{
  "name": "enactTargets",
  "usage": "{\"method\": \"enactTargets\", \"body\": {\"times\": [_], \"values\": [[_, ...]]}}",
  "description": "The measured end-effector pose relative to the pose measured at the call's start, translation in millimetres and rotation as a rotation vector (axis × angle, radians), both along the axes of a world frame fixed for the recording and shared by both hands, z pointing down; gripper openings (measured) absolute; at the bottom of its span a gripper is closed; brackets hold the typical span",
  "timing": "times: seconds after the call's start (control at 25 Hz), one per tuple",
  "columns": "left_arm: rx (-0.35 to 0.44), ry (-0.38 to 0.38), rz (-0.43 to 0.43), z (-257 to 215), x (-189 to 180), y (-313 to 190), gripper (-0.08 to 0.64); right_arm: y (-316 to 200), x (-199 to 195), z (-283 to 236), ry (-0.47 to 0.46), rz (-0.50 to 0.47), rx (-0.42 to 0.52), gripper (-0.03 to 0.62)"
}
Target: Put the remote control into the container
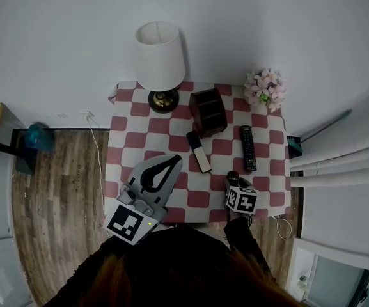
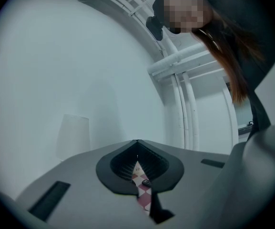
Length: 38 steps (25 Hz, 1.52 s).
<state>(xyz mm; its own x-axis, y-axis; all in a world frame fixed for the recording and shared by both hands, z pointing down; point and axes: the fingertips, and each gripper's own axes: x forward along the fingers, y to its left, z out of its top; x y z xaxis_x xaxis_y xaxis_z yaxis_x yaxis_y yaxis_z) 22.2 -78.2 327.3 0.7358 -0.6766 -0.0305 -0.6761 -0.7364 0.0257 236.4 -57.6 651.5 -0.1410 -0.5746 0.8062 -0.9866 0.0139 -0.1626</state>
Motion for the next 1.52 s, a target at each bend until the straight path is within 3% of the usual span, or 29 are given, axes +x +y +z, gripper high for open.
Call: {"method": "enactTargets", "body": {"times": [0.32, 0.8, 1.12, 1.52], "values": [[-0.006, -0.002, -0.002, 1, -1, 1, 0.008, -2, 6, 7, 0.021, 0.003, -0.035, 0.232], [-0.007, -0.002, 0.010, 1, 0, 2, 0.009, -1, 14, -3, -0.071, 0.005, -0.016, 0.204], [-0.003, -0.001, -0.003, 0, -5, 3, 0.008, -14, 3, -31, -0.138, -0.013, 0.080, 0.202], [-0.005, -0.005, -0.033, 2, -10, 1, 0.009, -54, -22, -97, -0.185, -0.093, 0.269, 0.202]]}}
